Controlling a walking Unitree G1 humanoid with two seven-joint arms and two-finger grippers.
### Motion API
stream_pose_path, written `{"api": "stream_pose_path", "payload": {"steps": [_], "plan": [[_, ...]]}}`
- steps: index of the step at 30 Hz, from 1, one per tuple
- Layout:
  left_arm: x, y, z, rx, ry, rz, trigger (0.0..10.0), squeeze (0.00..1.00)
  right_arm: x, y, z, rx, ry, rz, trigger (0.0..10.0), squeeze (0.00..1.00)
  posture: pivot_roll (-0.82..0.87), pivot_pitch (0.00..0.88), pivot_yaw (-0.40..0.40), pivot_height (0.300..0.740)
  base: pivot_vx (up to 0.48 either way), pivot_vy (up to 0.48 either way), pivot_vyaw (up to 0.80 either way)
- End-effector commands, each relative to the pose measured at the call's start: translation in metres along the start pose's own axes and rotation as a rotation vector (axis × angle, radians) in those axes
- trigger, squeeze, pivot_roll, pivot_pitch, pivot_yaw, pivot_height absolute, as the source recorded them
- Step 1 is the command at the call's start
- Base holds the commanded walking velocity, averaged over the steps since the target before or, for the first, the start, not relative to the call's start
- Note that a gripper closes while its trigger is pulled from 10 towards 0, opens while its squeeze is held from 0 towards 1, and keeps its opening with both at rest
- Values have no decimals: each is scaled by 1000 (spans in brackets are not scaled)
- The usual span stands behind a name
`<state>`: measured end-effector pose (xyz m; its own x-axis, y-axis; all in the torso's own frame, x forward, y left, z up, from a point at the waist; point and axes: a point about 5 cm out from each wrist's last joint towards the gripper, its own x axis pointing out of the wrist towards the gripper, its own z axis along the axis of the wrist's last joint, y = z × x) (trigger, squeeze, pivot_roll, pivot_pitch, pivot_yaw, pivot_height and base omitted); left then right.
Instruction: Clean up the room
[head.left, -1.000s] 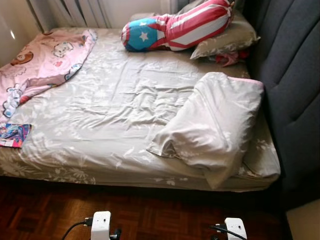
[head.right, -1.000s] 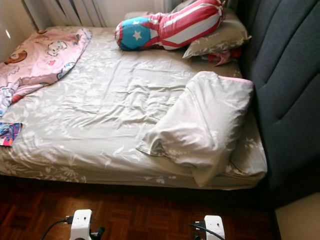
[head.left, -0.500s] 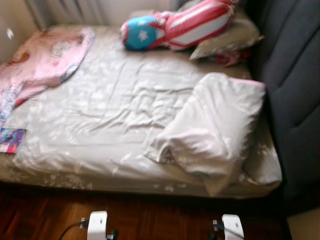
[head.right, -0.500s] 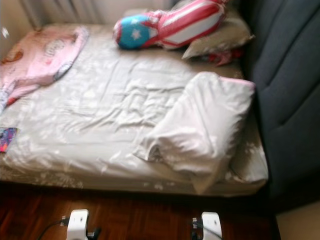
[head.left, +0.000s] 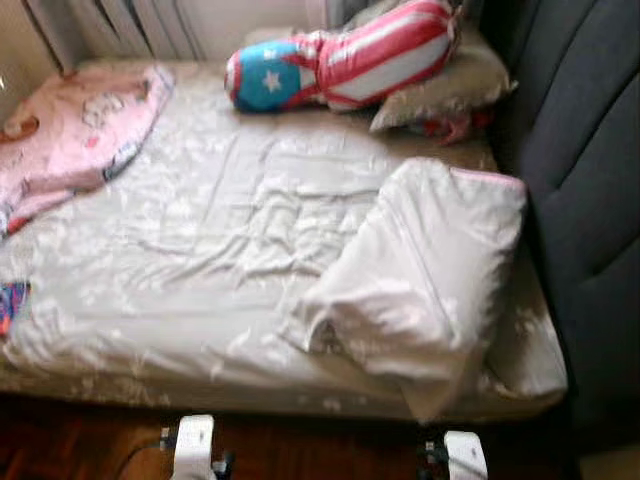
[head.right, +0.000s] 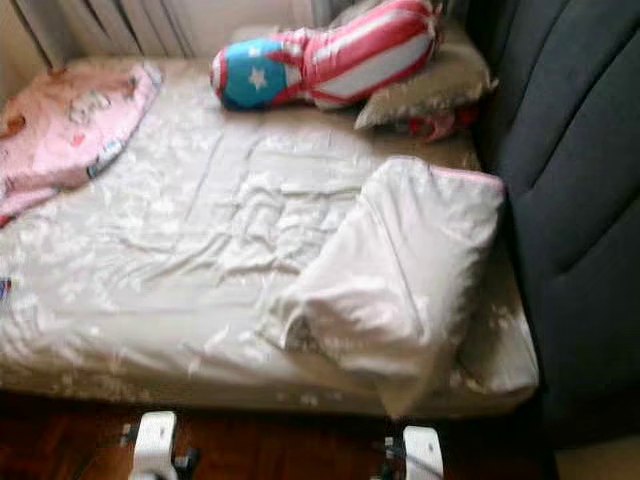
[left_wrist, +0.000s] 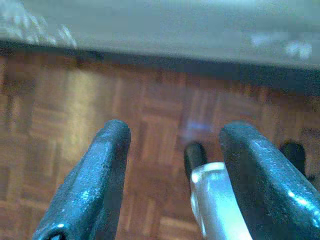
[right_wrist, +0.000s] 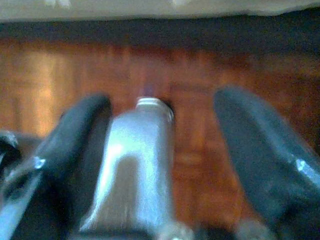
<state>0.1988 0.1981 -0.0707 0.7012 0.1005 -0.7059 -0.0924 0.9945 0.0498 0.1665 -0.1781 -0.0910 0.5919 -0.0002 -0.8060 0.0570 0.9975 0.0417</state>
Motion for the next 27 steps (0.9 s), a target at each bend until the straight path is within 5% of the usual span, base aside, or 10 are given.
{"api": "stream_pose_path", "payload": {"steps": [1,22,23,24,27], "plan": [[-2,-3,-8,-16,24,-7,10000,0,-2,-6,-7,11,12,-14,10000,0,-100,142,37,740,0,0,0],[5,-8,48,-16,-247,-66,10000,0,-5,-6,0,127,-124,-37,10000,0,-105,139,39,740,0,0,0],[5,-8,47,-19,-242,-63,10000,0,3,-6,60,93,-303,-17,10000,0,-109,137,38,740,0,0,0],[5,-8,46,-20,-240,-62,10000,0,3,-5,78,84,-355,-11,10000,0,-110,136,37,740,0,0,0],[5,-8,44,-31,-231,-54,10000,0,4,-8,81,90,-357,-16,10000,0,-112,133,36,740,0,0,0]]}}
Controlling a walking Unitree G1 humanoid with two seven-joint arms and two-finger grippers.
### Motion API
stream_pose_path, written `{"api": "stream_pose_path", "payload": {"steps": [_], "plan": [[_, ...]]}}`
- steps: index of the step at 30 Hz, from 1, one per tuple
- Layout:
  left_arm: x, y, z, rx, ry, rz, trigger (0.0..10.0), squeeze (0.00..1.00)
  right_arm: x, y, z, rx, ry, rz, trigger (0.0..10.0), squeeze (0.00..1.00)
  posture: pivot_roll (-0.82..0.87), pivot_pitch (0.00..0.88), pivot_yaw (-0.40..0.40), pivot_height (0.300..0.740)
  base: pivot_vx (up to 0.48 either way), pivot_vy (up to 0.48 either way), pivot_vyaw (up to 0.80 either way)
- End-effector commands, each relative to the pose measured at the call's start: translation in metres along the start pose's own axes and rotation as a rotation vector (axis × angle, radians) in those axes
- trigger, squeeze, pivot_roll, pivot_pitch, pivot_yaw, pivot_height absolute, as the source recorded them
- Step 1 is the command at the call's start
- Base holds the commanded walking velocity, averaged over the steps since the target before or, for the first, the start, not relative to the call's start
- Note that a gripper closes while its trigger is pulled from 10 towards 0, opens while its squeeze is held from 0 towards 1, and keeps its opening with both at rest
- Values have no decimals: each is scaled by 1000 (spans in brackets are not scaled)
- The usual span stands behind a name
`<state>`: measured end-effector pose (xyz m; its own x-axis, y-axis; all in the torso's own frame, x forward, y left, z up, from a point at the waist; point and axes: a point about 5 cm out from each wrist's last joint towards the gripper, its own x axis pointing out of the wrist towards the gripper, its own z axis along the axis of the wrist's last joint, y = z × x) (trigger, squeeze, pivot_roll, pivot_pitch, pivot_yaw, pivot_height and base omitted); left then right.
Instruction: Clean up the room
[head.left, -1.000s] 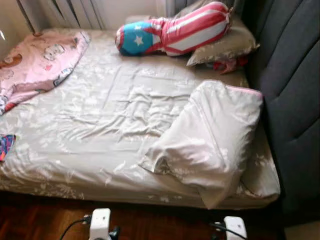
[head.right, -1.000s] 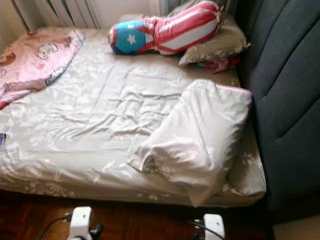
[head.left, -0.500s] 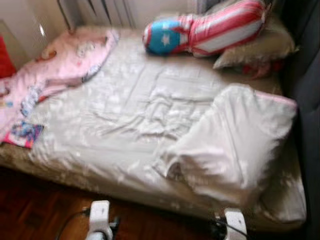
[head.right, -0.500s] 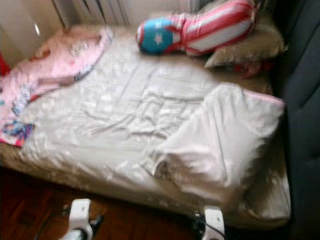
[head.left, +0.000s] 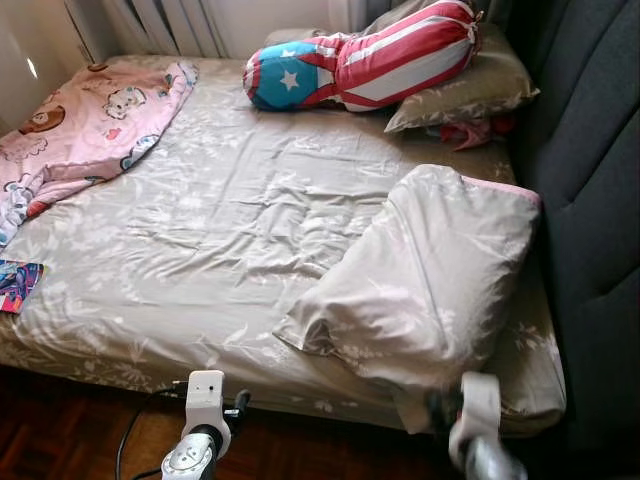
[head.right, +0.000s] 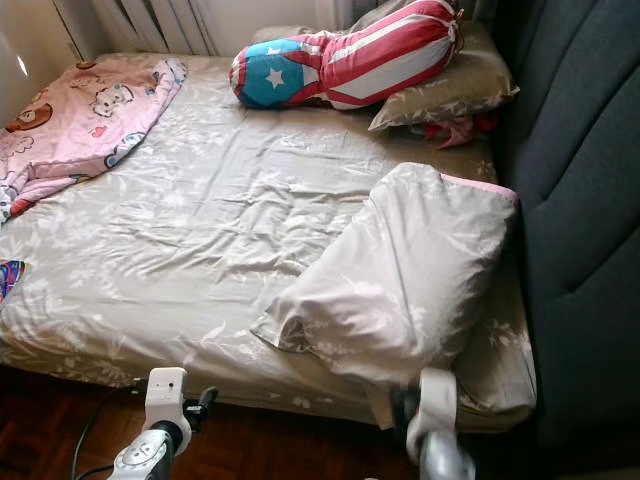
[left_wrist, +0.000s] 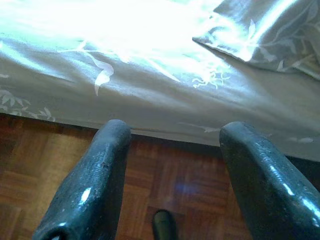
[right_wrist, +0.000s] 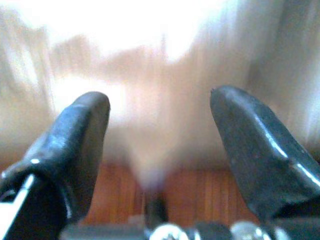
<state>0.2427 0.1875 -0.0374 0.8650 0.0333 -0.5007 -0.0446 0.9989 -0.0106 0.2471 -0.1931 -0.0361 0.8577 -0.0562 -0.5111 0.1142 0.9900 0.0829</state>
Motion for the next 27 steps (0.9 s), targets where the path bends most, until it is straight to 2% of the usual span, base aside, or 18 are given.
{"api": "stream_pose_path", "payload": {"steps": [1,4,9,23,27], "plan": [[-6,4,-12,-25,30,29,10000,0,-9,-5,-22,27,74,-19,10000,0,-114,126,32,740,0,0,-769],[-7,2,-14,-37,23,26,10000,0,-13,-9,-29,31,101,-20,10000,0,-114,121,27,740,0,0,-769],[-8,1,-16,-36,32,32,10000,0,-16,-11,-35,24,130,-18,10000,0,-114,107,20,740,0,411,-769],[-9,1,-15,-15,15,18,10000,0,-17,-10,-39,30,143,-11,10000,0,-115,81,31,740,0,0,-766],[-8,0,-14,19,14,4,10000,0,-17,-8,-39,31,145,-8,10000,0,-114,83,34,740,0,0,-766]]}}
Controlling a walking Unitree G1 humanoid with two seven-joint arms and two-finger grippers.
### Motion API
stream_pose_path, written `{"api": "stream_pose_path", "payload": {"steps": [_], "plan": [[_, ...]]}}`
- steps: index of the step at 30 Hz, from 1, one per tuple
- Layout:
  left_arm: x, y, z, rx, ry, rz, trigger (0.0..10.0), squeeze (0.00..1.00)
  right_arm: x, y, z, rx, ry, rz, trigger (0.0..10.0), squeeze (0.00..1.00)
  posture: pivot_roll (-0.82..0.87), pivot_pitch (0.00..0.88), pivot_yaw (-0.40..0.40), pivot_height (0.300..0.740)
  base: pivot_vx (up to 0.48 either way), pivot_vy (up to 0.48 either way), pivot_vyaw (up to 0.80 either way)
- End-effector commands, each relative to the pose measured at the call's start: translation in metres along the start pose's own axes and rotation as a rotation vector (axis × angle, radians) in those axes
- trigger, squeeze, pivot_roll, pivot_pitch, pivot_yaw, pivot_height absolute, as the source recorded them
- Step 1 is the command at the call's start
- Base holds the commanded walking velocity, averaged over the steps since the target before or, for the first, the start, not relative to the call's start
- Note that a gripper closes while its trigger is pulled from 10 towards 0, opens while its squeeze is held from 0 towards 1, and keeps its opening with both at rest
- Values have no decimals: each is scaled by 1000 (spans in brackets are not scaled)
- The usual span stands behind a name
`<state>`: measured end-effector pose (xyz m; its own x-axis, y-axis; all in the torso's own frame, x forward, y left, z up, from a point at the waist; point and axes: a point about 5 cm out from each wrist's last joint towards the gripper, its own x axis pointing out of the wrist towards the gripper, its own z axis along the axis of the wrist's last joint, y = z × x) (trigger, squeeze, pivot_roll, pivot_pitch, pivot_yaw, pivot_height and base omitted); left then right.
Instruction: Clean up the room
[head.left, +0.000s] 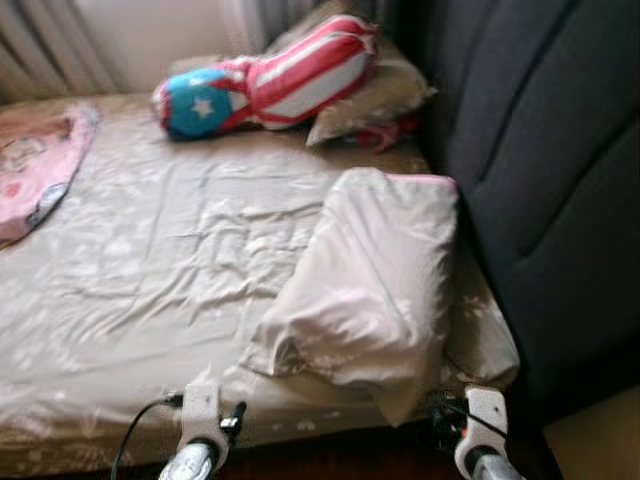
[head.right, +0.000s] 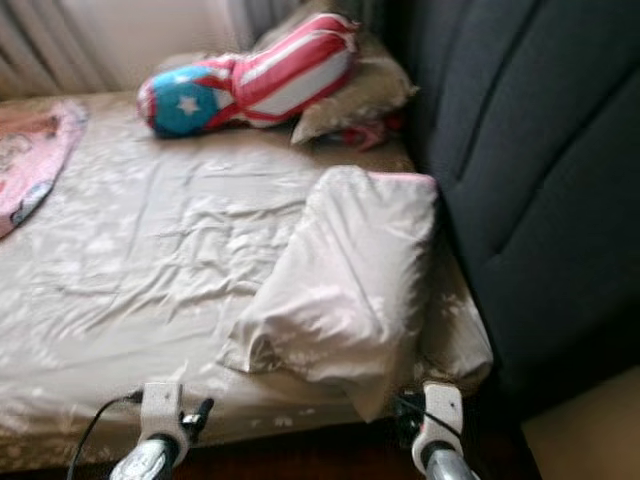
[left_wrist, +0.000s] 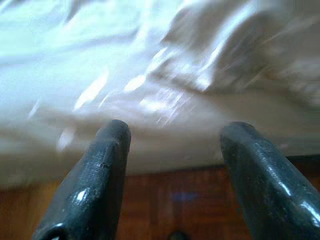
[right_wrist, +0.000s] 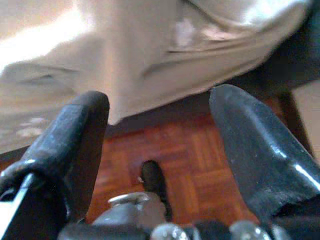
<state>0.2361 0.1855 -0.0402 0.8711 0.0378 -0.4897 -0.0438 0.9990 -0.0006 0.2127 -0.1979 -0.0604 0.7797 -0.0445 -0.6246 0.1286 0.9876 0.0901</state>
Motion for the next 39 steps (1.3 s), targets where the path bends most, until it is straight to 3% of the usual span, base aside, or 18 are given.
{"api": "stream_pose_path", "payload": {"steps": [1,6,13,18,28,34,39], "plan": [[-4,2,-8,12,27,2,10000,0,0,4,-2,17,7,3,10000,0,-113,90,35,740,0,0,-763],[-2,2,-6,-1,24,6,10000,0,1,6,-1,19,5,5,10000,0,-114,103,37,740,0,0,-763],[0,3,0,-6,-2,15,10000,0,2,6,5,27,-35,17,10000,0,-110,112,38,740,0,0,0],[0,7,10,-60,-74,36,10000,0,6,16,23,-15,-116,91,10000,0,-120,120,36,740,0,0,0],[0,4,16,-115,-118,30,10000,0,9,18,40,-96,-189,124,10000,0,-114,130,24,740,0,0,333],[3,-4,28,-82,-169,-5,10000,0,8,21,43,-99,-225,144,10000,0,-123,137,23,740,0,0,776],[4,-14,37,-35,-220,-56,10000,0,7,23,50,-85,-276,152,10000,0,-128,141,24,740,0,0,0]]}}
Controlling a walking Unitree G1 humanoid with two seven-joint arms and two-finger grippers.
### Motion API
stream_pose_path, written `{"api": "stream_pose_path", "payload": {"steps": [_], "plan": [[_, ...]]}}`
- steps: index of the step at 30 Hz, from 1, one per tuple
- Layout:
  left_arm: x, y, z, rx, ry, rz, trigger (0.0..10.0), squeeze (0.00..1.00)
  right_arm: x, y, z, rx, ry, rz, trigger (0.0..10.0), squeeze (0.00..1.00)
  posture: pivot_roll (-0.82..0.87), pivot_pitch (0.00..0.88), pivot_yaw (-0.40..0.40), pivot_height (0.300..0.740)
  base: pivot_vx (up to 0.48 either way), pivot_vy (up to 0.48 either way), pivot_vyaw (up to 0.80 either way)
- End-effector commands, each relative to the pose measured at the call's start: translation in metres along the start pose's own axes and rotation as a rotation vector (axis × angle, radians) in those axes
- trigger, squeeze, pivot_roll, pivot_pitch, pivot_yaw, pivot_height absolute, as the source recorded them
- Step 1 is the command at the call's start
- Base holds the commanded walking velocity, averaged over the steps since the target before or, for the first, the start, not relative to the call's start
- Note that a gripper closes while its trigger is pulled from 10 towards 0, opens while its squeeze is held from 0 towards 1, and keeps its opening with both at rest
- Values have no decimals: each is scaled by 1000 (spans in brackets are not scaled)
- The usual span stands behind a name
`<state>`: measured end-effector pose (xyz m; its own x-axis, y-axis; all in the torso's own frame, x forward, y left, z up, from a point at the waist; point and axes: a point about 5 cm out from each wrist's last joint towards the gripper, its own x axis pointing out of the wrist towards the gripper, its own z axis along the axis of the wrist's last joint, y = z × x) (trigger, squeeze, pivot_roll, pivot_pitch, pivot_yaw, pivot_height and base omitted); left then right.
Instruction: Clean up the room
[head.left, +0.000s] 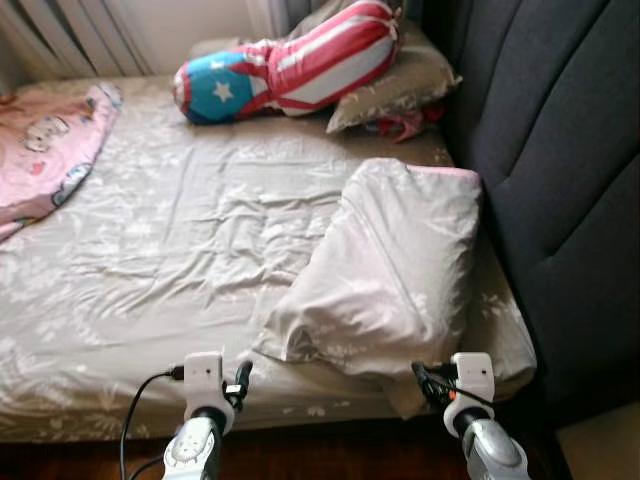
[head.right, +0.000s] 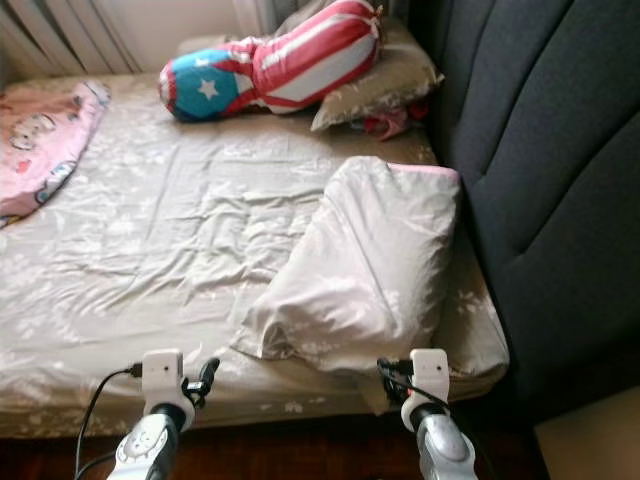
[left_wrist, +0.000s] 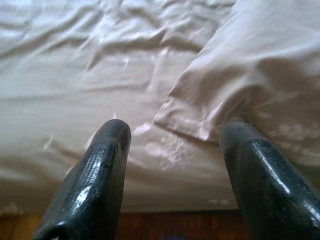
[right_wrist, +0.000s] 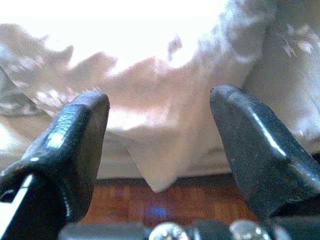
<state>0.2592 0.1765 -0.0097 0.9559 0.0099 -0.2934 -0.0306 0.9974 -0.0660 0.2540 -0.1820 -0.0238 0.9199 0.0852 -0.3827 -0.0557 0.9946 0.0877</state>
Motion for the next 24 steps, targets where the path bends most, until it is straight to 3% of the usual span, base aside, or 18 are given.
{"api": "stream_pose_path", "payload": {"steps": [1,8,13,18,24], "plan": [[-1,-7,2,43,-25,-42,10000,0,-1,-2,4,12,-38,-9,10000,0,-132,143,25,740,0,0,0],[-3,-3,16,111,-122,-42,10000,0,4,-9,34,24,-212,-80,10000,0,-135,147,25,740,0,0,0],[-8,1,29,104,-208,-27,10000,0,1,-7,46,18,-311,-109,10000,0,-133,147,25,740,0,0,0],[-13,-3,29,114,-224,-54,10000,0,-4,0,40,14,-315,-102,10000,0,-125,149,21,740,0,0,0],[-8,-3,40,66,-239,-30,10000,0,-2,9,43,2,-317,-56,10000,0,-136,147,20,740,0,0,0]]}}
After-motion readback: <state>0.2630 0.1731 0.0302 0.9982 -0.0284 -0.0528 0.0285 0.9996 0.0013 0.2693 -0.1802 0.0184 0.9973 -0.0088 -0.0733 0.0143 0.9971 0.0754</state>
